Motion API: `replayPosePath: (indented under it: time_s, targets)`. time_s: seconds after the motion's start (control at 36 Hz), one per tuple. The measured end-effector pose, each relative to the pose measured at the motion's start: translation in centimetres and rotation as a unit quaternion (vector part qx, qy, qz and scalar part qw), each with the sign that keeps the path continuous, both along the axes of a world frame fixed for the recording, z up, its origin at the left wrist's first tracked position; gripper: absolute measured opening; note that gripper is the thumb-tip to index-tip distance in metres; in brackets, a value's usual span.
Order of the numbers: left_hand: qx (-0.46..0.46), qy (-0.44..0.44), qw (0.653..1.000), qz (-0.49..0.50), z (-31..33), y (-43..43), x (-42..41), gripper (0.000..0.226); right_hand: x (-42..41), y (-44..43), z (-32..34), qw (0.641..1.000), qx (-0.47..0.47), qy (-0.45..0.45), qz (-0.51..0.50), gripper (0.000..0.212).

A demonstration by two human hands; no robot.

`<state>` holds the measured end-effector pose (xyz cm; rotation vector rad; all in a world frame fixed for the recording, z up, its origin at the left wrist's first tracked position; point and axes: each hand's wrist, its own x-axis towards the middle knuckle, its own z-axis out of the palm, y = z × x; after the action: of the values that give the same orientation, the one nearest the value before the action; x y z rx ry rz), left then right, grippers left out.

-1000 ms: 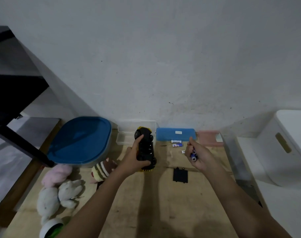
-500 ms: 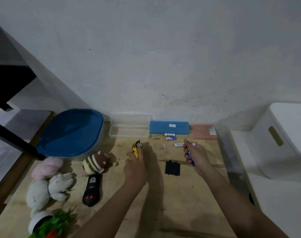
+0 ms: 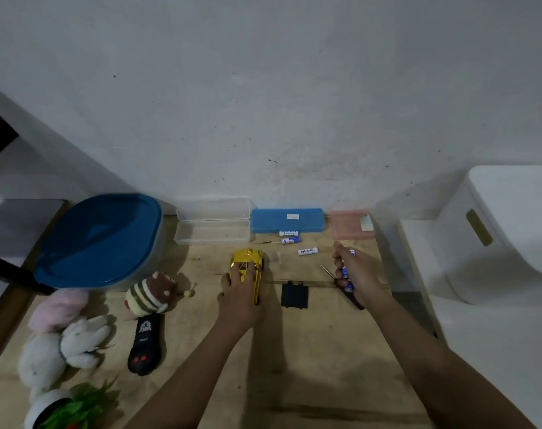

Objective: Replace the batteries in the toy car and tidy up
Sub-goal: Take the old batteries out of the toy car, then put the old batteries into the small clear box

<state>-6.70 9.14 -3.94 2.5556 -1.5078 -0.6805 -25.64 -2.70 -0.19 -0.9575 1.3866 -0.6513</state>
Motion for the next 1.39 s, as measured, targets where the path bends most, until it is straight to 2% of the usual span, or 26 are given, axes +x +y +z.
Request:
replayPosePath:
  time_s: [0.11,0.17,0.25,0.39,0.47,0.53,0.61,0.67,0.75,0.89,1.03,1.08,1.17,1.22,1.31,1.39]
  targets:
    - [0.022,0.006,1.000,0.016,0.1,-0.2,-0.5,0.088,-0.8,-0.7,-0.7,1.000,-0.020,0.023,-0.004,0.033]
    - [0.027,-0.018,0.999,0.015,0.3,-0.4,-0.6,0.085,-1.3,-1.3,-1.5,0.999,-0.032,0.032,-0.005,0.034]
    - [-0.042,-0.053,0.997,-0.024,1.2,-1.9,-0.8,0.076,-2.2,-2.8,-2.7,0.998,-0.052,0.034,-0.022,0.036]
    - [-0.141,0.078,0.985,-0.058,2.6,-7.2,-2.0,0.060,-4.0,-5.8,-3.8,0.982,-0.120,0.142,-0.014,0.035]
    - [-0.139,0.132,0.978,-0.078,2.8,-11.0,-3.5,0.057,-5.5,-7.5,-5.4,0.953,-0.188,0.229,0.071,0.020]
    - [-0.123,0.157,0.973,-0.114,2.8,-13.7,-4.9,0.056,-6.4,-8.4,-5.9,0.916,-0.261,0.279,0.124,0.015]
    - [-0.097,0.166,0.966,-0.175,2.1,-17.3,-7.2,0.051,-6.8,-9.7,-5.3,0.893,-0.306,0.288,0.160,0.018]
    - [-0.075,0.159,0.968,-0.181,1.1,-19.1,-8.2,0.058,-6.8,-10.4,-5.5,0.880,-0.352,0.281,0.150,0.026]
    - [-0.070,0.146,0.965,-0.206,-0.2,-20.9,-9.1,0.063,-7.0,-11.3,-6.8,0.839,-0.424,0.291,0.180,0.037]
    - [-0.099,0.133,0.960,-0.226,-1.9,-22.4,-9.0,0.057,-6.7,-12.3,-8.4,0.820,-0.456,0.293,0.184,0.031]
    - [-0.134,0.173,0.957,-0.189,-2.5,-22.4,-8.6,0.053,-6.6,-13.1,-9.2,0.782,-0.516,0.312,0.159,0.038]
    - [-0.136,0.196,0.960,-0.147,-2.7,-22.1,-8.6,0.057,-6.7,-13.1,-9.3,0.776,-0.525,0.318,0.144,0.035]
    - [-0.139,0.187,0.966,-0.116,-3.1,-21.7,-8.8,0.059,-6.7,-13.2,-9.5,0.768,-0.541,0.318,0.130,0.044]
    - [-0.149,0.192,0.965,-0.099,-3.2,-21.5,-9.0,0.059,-6.5,-13.3,-9.6,0.766,-0.544,0.318,0.122,0.042]
    - [-0.172,0.190,0.962,-0.098,-2.8,-21.3,-9.2,0.052,-6.4,-13.3,-9.7,0.762,-0.554,0.313,0.116,0.030]
    - [-0.206,0.232,0.948,-0.063,-2.6,-21.1,-9.5,0.045,-6.4,-13.5,-9.5,0.752,-0.565,0.320,0.114,0.039]
